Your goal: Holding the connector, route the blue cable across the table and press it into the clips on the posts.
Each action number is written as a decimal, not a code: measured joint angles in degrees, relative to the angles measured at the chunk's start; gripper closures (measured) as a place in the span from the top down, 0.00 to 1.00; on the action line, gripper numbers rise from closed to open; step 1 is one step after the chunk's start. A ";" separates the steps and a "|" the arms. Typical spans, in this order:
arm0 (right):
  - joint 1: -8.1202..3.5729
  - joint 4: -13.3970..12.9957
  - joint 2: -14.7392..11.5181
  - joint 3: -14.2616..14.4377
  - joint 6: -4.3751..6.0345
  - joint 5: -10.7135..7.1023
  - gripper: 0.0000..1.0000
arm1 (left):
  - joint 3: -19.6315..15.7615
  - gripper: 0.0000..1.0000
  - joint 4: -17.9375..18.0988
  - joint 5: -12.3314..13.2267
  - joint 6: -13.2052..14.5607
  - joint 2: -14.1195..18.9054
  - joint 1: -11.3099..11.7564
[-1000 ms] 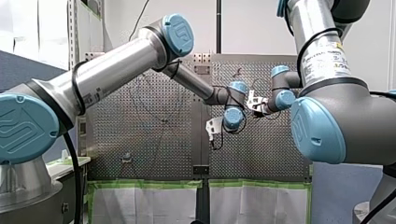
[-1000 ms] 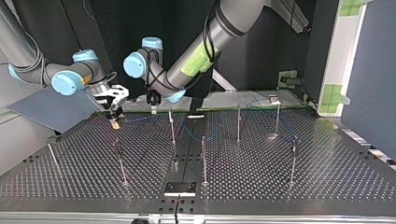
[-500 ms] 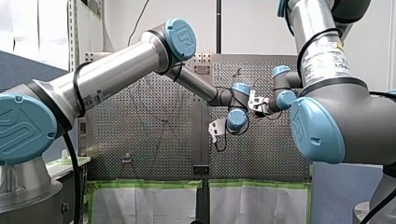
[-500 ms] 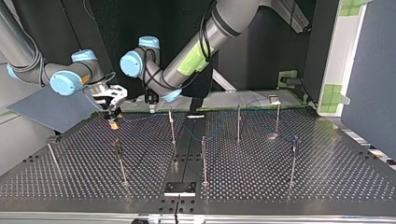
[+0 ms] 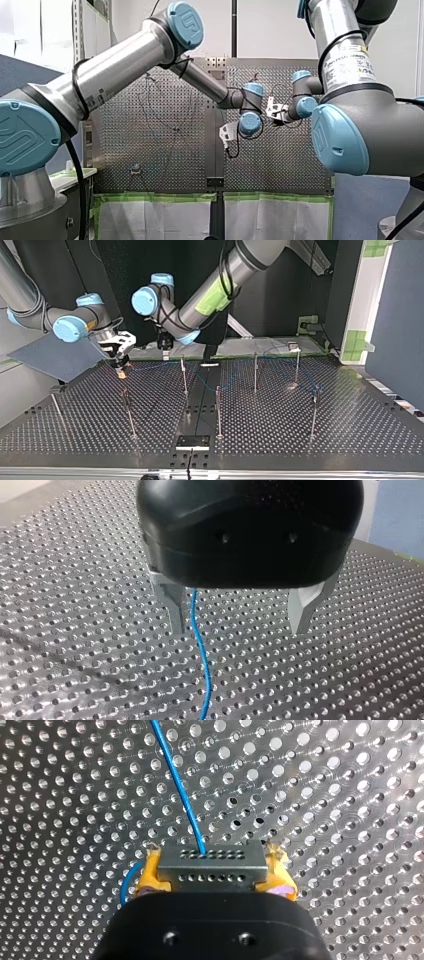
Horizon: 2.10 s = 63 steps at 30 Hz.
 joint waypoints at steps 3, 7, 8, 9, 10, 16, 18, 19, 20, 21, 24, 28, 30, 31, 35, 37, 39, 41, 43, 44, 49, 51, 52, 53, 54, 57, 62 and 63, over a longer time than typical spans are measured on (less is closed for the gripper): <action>0.01 0.02 0.00 0.00 -0.03 -0.04 0.00 | -0.67 1.00 1.26 0.43 1.19 0.20 0.18; 0.02 0.02 0.00 0.00 -0.08 -0.05 0.00 | -0.31 1.00 3.23 2.18 2.02 0.20 0.83; 0.02 0.02 0.00 0.00 -0.09 -0.05 0.00 | -0.07 1.00 3.50 2.57 2.09 0.20 0.97; 0.02 0.02 -0.01 0.00 -0.09 -0.06 0.00 | 0.37 1.00 3.74 2.97 2.15 0.20 1.13; 0.01 0.02 0.00 0.00 -0.09 -0.06 0.00 | 0.79 1.00 3.86 3.19 2.18 0.17 1.25; 0.01 0.03 0.00 0.00 -0.03 -0.42 0.00 | 4.10 1.00 2.27 4.37 2.17 -1.15 1.87; 0.01 0.02 0.00 0.00 0.03 -0.60 0.00 | 5.26 1.00 1.27 4.65 2.08 -2.09 1.95; 0.01 0.03 0.00 0.00 0.04 -0.65 0.00 | 5.68 1.00 0.86 4.74 2.01 -2.48 1.98; 0.01 0.03 0.00 0.00 0.06 -0.69 0.00 | 6.11 1.00 0.43 4.79 1.92 -2.87 2.02; 0.01 0.03 0.00 0.00 0.07 -0.77 0.00 | 6.69 1.00 -0.11 4.83 1.80 -3.42 2.10; 0.01 0.03 0.00 0.00 0.08 -1.02 0.00 | 8.36 1.00 -1.78 4.78 1.44 -5.07 2.34; 0.02 0.05 0.00 -0.08 0.08 -1.17 0.00 | 10.74 1.00 -4.14 4.66 0.91 -7.10 2.40; 0.02 0.08 -0.01 -0.17 0.08 -1.25 0.00 | 11.94 1.00 -5.24 4.71 0.78 -7.57 2.38; 0.02 0.08 -0.01 -0.20 0.08 -1.28 0.00 | 12.41 1.00 -5.57 4.75 0.78 -7.67 2.36; 0.01 0.12 -0.02 -0.26 0.08 -1.38 0.00 | 14.28 0.94 -6.41 4.66 1.00 -7.85 2.16; 0.00 0.16 -0.03 -0.26 0.08 -1.41 0.00 | 15.28 0.84 -6.59 4.42 1.36 -7.86 2.03; 0.00 0.18 -0.03 -0.26 0.08 -1.44 0.00 | 16.23 0.69 -6.66 4.26 1.61 -7.86 1.91; 0.01 0.25 -0.04 -0.29 0.09 -1.45 0.00 | 16.79 0.42 -6.68 4.14 1.72 -7.86 1.81; 0.00 0.48 -0.06 -0.37 0.06 -1.46 0.00 | 17.10 0.31 -6.72 4.04 1.79 -7.87 1.74; 0.00 0.63 -0.06 -0.42 0.05 -1.46 0.00 | 17.18 0.17 -6.73 3.97 1.82 -7.87 1.74; 0.00 1.99 -0.08 -0.92 -0.14 -1.46 0.00 | 17.31 0.00 -7.04 2.95 1.87 -7.88 1.88; 0.00 2.78 -0.13 -1.26 -0.21 -1.46 0.00 | 17.32 0.00 -7.36 2.64 1.92 -7.88 1.94; 0.00 3.19 -0.14 -1.44 -0.24 -1.46 0.00 | 17.31 0.00 -7.52 2.56 1.98 -7.88 1.97; 0.00 3.64 -0.14 -1.63 -0.30 -1.46 0.00 | 17.33 0.00 -7.73 2.49 2.06 -7.87 2.01; -0.01 4.29 -0.15 -1.89 -0.42 -1.46 0.00 | 17.36 0.00 -8.15 2.34 2.17 -7.84 2.08; -0.01 5.93 -0.41 -2.55 -0.90 -1.46 0.00 | 17.57 0.00 -9.58 1.77 2.29 -7.63 2.13; -0.05 7.38 -1.96 -3.00 -0.89 -1.46 0.00 | 17.84 0.00 -11.93 0.63 2.27 -6.50 1.88; -0.05 7.50 -2.50 -3.03 -0.69 -1.46 0.00 | 17.81 0.00 -12.37 0.34 2.26 -6.18 1.79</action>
